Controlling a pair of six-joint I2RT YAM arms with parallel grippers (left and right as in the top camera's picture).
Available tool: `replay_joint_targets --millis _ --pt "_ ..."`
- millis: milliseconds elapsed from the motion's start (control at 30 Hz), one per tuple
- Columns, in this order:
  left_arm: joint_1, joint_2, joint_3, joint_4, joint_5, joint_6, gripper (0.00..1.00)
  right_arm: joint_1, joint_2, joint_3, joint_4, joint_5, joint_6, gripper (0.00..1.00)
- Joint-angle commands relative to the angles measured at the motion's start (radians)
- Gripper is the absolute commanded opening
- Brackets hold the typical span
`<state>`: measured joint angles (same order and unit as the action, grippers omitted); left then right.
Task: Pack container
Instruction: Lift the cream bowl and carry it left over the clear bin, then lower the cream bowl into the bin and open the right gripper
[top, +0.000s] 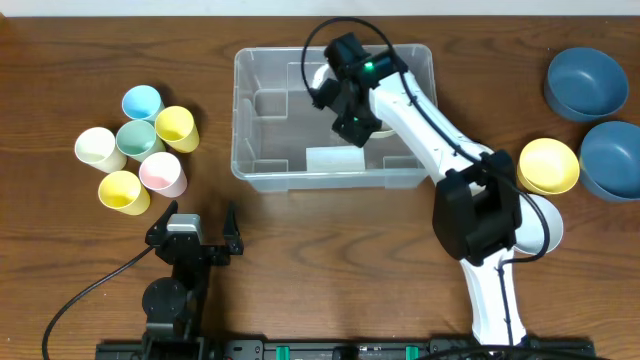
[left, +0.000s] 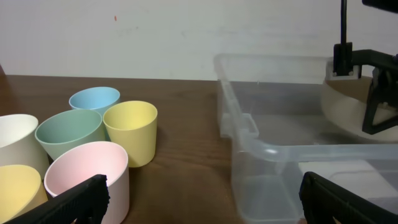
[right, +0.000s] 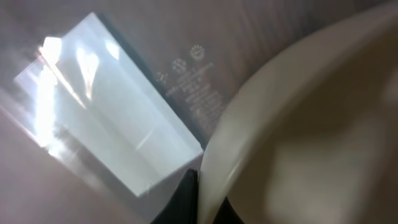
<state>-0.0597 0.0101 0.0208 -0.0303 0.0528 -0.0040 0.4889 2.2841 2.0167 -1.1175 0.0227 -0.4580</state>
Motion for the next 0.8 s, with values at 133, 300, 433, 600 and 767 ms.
replay_joint_targets --millis 133,300,433,600,767 --pt "0.004 -0.006 -0.017 -0.036 0.0 -0.012 0.98 -0.027 -0.007 -0.028 0.031 0.011 -0.012 0.01" --pt "0.004 -0.006 -0.017 -0.036 0.0 -0.012 0.98 -0.023 -0.007 -0.028 0.05 0.011 -0.011 0.26" --pt "0.004 -0.006 -0.017 -0.036 0.0 -0.012 0.98 -0.023 -0.007 -0.028 0.068 0.011 -0.011 0.63" --pt "0.004 -0.006 -0.017 -0.036 0.0 -0.012 0.98 -0.024 -0.007 -0.028 0.087 0.011 -0.004 0.71" --pt "0.004 -0.006 -0.017 -0.036 0.0 -0.012 0.98 -0.022 -0.008 -0.016 0.074 0.011 0.04 0.72"
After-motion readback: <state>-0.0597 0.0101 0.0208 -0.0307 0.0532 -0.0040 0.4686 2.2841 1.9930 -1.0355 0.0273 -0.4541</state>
